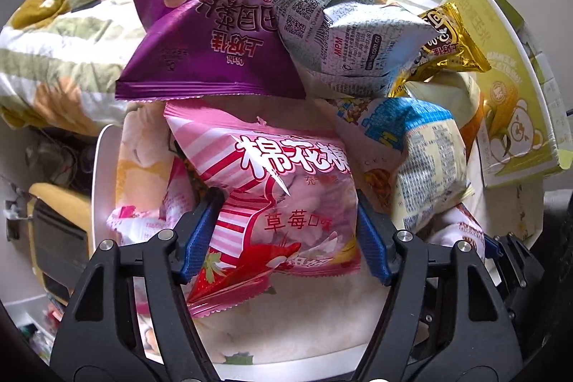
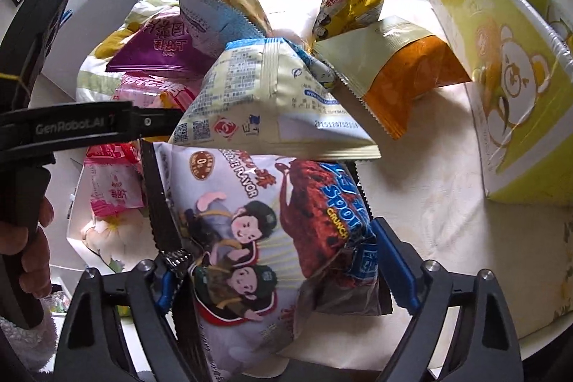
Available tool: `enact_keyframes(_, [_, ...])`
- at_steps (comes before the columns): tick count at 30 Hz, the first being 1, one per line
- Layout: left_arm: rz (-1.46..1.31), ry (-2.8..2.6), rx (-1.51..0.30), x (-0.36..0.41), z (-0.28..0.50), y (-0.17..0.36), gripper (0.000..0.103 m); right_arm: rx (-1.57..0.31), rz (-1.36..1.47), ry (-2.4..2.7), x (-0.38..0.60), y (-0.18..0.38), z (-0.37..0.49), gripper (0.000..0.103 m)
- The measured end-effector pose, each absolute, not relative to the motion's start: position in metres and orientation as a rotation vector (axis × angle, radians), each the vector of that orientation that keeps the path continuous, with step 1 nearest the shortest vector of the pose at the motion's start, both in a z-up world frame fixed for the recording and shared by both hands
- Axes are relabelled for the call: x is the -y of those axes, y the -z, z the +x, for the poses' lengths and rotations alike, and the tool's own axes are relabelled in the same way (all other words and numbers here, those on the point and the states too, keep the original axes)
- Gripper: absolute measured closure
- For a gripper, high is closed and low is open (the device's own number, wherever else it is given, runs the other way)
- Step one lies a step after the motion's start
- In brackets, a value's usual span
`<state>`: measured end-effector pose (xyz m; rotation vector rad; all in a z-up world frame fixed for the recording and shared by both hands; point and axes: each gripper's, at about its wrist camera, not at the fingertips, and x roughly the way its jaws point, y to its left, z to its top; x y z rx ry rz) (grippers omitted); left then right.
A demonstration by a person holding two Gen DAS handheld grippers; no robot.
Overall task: Organize snacks
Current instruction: 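Grasp the pink marshmallow bag with the left tool while the right tool grasps the monkey bag, then lift both bags over the yellow box and release them inside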
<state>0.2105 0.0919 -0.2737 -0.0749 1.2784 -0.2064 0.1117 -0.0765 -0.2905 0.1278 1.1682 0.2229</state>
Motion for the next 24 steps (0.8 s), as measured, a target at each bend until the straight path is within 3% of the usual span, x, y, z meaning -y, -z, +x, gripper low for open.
enact_keyframes(6, [-0.075,0.217,-1.266,-0.094,0.199,0.267,0.036,-1.168,0.142,-0.247,0.077,0.290,0.112,0.027])
enact_keyframes(24, [-0.087,0.243,-1.178,-0.104,0.149,0.223,0.036,-1.135,0.147,-0.214,0.079,0.258,0.092,0.029])
